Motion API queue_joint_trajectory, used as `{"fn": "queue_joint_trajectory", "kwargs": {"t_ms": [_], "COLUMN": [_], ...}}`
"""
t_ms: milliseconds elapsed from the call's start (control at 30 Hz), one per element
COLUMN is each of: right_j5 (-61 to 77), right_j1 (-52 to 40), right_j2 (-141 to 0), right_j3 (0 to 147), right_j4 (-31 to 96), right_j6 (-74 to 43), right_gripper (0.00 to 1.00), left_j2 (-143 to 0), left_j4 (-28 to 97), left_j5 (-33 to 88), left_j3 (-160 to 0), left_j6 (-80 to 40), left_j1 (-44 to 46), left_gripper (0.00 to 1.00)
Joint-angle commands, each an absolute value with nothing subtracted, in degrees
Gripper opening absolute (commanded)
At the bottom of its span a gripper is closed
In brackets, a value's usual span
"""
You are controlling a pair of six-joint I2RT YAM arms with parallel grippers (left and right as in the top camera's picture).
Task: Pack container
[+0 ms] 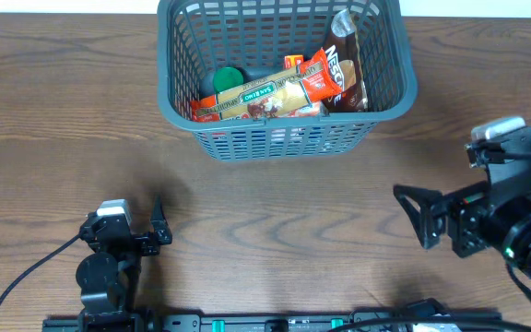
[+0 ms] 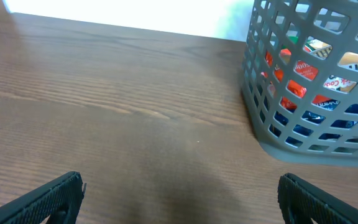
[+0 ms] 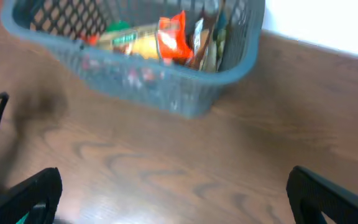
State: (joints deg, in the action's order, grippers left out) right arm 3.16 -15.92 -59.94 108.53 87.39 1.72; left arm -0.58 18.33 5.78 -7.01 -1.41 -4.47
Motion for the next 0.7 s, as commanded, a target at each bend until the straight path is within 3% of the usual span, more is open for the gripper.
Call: {"fn": "queue_joint_trajectory", "kwargs": {"t_ms": [0,300,667], "right_j5": [2.4,5.4,13.3], "right_j1": [-15.8,-15.8,-15.8], "right_j2": [-53.7,-31.4,-7.0], "right_j3": [97.6,58.0,21.6], "right_j4": [81.3,57.8,38.7], "right_j6": [2.6,2.6,2.5], "right_gripper": [0.99,0.99,0.99], "left_j2": [-0.2,-0.2,-0.2], "left_j4": [18.3,18.3,18.3], "left_j5": [5.4,5.4,5.4], "left_j3": [-5.7,-5.7,-5.7], "left_j6": [-0.6,-0.6,-0.6], "left_j1": [-4.8,-4.8,-4.8], "left_gripper": [0.99,0.99,0.98]}}
